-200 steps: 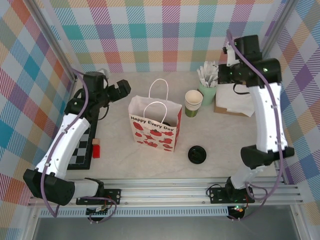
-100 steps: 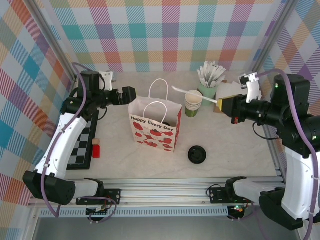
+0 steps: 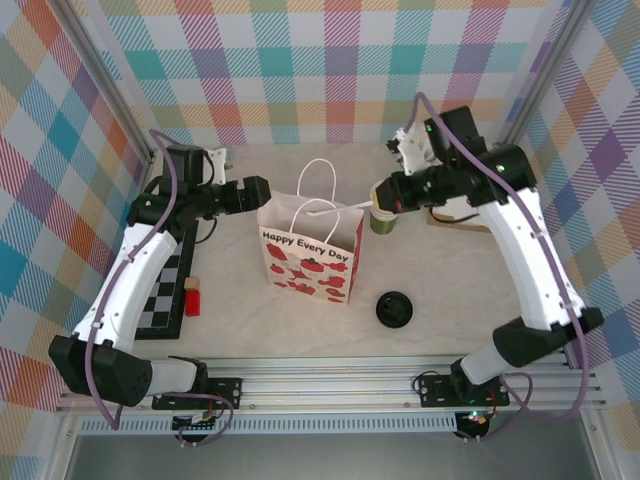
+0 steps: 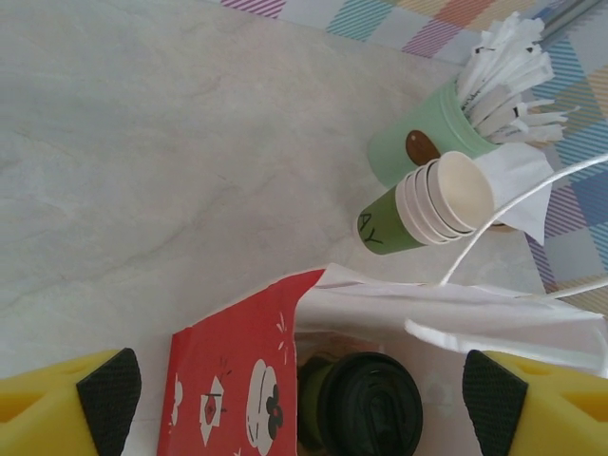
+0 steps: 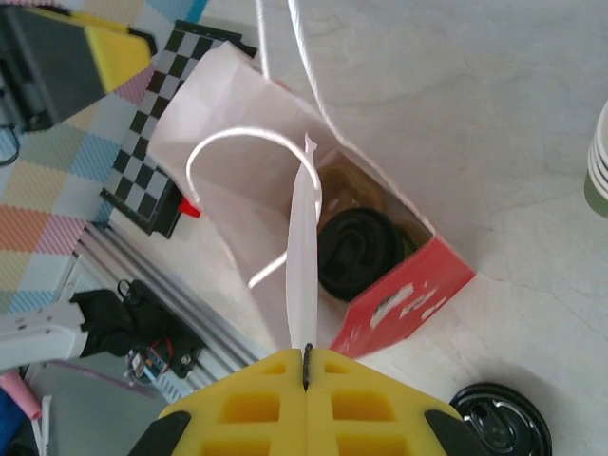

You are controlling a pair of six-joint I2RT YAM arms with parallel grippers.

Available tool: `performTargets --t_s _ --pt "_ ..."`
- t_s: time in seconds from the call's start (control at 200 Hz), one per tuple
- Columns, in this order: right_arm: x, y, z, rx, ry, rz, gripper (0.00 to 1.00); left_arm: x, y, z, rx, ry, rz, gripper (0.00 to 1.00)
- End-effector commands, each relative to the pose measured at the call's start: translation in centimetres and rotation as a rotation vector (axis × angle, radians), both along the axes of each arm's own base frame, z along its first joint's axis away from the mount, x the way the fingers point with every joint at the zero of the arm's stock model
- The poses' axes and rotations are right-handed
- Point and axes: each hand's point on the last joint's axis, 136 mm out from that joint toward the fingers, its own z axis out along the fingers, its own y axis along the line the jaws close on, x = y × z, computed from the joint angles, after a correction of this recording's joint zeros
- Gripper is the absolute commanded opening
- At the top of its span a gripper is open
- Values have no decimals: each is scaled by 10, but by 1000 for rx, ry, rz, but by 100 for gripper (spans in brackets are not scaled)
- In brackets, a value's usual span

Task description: Pack the takeout coffee

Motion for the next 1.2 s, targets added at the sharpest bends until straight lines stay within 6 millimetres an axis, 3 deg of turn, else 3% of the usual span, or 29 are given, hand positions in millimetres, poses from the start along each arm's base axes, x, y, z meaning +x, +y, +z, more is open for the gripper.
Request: performTargets --t_s 0.0,0.135,0.26,0.43,0.65,0.755,0.89,1.0,1.115,1.195 --pt "15 18 7 13 -21 -5 0 0 2 -16 5 51 25 88" --pt "20 38 -15 -84 26 38 0 0 -4 -22 0 73 5 84" --pt "15 49 1 -61 -14 86 0 0 -7 -26 0 87 -2 78" --pt "-11 30 13 -109 -67 164 0 3 -7 -28 -2 97 13 59" --pt "-51 7 32 -113 -143 252 0 0 -13 -37 -38 130 23 55" --pt "-51 -4 42 -105 -192 216 0 -2 -18 -38 -43 135 9 47" --pt "-52 -9 41 -114 -188 211 0 -3 -18 -39 -30 144 23 30" --pt "-64 -3 69 9 -283 267 0 -5 -11 -38 -19 138 79 23" --pt "-70 -13 105 109 -453 243 0 -8 -9 -37 -35 131 112 15" --pt "-55 -27 100 49 -479 147 0 -10 -9 -39 -43 137 134 11"
